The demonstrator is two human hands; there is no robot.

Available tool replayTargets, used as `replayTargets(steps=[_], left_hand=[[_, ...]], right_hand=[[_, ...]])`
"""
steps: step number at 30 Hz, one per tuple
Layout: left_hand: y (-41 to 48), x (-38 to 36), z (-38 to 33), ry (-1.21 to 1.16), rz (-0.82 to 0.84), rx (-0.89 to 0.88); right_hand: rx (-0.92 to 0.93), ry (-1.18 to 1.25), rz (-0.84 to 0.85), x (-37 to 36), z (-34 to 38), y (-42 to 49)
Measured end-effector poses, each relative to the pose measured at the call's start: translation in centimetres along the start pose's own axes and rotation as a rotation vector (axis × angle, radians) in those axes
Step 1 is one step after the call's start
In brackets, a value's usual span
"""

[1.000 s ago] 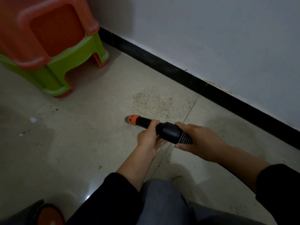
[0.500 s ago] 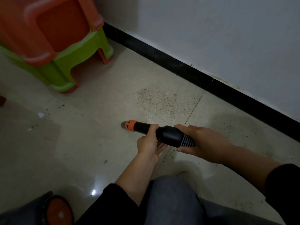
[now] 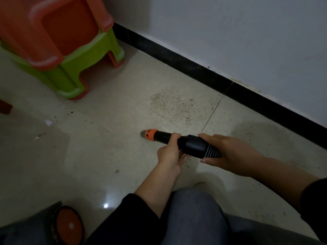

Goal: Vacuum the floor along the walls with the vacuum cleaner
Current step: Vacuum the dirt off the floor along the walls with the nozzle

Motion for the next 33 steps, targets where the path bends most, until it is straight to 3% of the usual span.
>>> replayTargets(steps=[18,33], left_hand=[[3.0,-4.1,-1.7,0.085,0.057,-0.021],[5.0,-3.8,-6.5,0.12,-0.03,-0.123]], right_hand=[[-0.082,0.026,-0.107,0.5,-3.6,0.9],[-0.11,0.024,-0.164,0.3,-3.0,5.8]])
Point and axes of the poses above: each hand's wrist, its own y-axis towards the middle knuckle, its own x-axis out of the back of the hand, z = x × y, the point moved 2 cm from there along y, towards the middle knuckle, and after that the axes turned 10 degrees about x, right-handed, at the moved point
